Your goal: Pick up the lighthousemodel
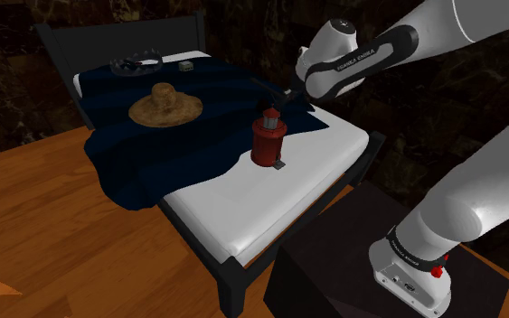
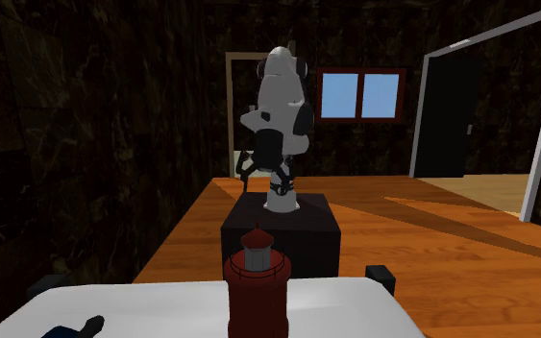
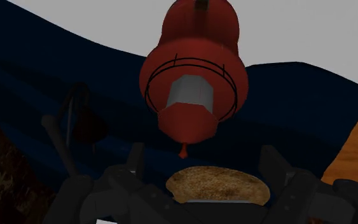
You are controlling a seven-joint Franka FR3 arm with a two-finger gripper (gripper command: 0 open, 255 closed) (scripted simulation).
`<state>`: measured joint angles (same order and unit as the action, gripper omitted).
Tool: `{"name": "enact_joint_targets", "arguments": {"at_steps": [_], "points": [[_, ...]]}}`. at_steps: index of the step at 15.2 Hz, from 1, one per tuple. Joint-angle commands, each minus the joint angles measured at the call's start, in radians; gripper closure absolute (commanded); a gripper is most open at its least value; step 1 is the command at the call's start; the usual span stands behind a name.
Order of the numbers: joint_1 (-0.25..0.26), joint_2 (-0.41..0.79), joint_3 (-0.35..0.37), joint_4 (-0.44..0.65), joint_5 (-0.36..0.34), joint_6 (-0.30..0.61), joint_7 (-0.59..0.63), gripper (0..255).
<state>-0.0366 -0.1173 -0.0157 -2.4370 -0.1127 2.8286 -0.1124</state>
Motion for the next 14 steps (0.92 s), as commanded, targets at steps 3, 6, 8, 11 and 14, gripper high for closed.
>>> {"name": "enact_joint_targets", "arguments": {"at_steps": [3, 6, 8, 11, 14], "points": [[-0.002, 0.171, -0.001, 0.107, -0.019, 0.134, -0.008, 0], [-0.005, 0.279, -0.002, 0.188, -0.027, 0.208, -0.02, 0], [0.0, 0.299, -0.009, 0.183, -0.037, 0.232, -0.01, 0], [0.011, 0.33, -0.023, 0.177, -0.053, 0.269, 0.006, 0], [0.022, 0.358, -0.037, 0.174, -0.064, 0.301, 0.018, 0]]}}
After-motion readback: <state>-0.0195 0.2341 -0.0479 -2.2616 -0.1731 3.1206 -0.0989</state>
